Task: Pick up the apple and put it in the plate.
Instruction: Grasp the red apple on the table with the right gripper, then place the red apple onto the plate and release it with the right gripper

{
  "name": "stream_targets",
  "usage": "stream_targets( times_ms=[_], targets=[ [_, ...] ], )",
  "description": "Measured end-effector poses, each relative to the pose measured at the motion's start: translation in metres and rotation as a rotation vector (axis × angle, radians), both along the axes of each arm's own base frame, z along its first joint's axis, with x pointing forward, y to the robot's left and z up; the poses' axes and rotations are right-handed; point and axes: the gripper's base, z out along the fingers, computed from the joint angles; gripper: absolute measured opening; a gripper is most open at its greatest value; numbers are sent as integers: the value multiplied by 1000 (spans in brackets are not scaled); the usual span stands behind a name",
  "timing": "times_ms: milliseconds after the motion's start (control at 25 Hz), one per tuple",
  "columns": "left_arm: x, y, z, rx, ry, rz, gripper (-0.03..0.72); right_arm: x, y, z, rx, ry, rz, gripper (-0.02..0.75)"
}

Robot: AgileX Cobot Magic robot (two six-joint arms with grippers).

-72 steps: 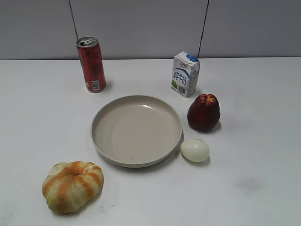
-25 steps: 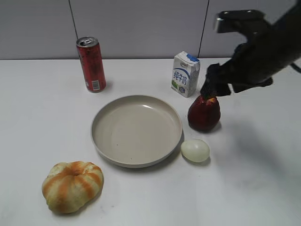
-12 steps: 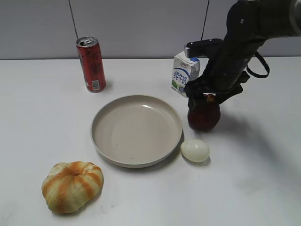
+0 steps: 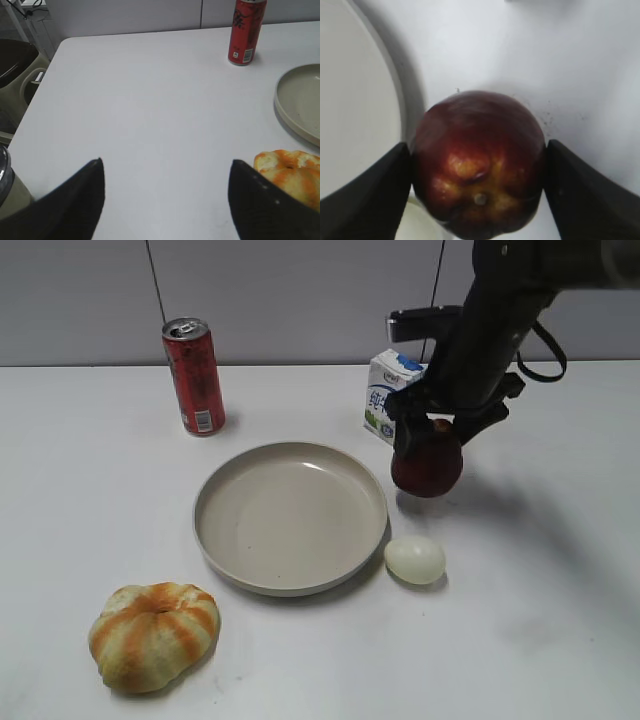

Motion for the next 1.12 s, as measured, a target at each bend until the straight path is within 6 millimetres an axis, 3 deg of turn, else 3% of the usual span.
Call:
stream_targets(
  times_ms=[160,360,560,760,960,1120],
  targets=[
    [0,0,0,0,0,0,585,4,17,37,71,-8,14,613],
    [0,0,0,0,0,0,585,-9,51,48,100,-22,90,613],
    [0,0,0,0,0,0,585,-25,91,36,106,-29,180,613],
    [0,0,0,0,0,0,585,-36,122,2,89,-1,241,613],
    [0,0,0,0,0,0,585,-41,135,-24,56,27,274,644],
    [0,0,0,1,0,1,585,-41,136,-28,54,29,277,680]
  ],
)
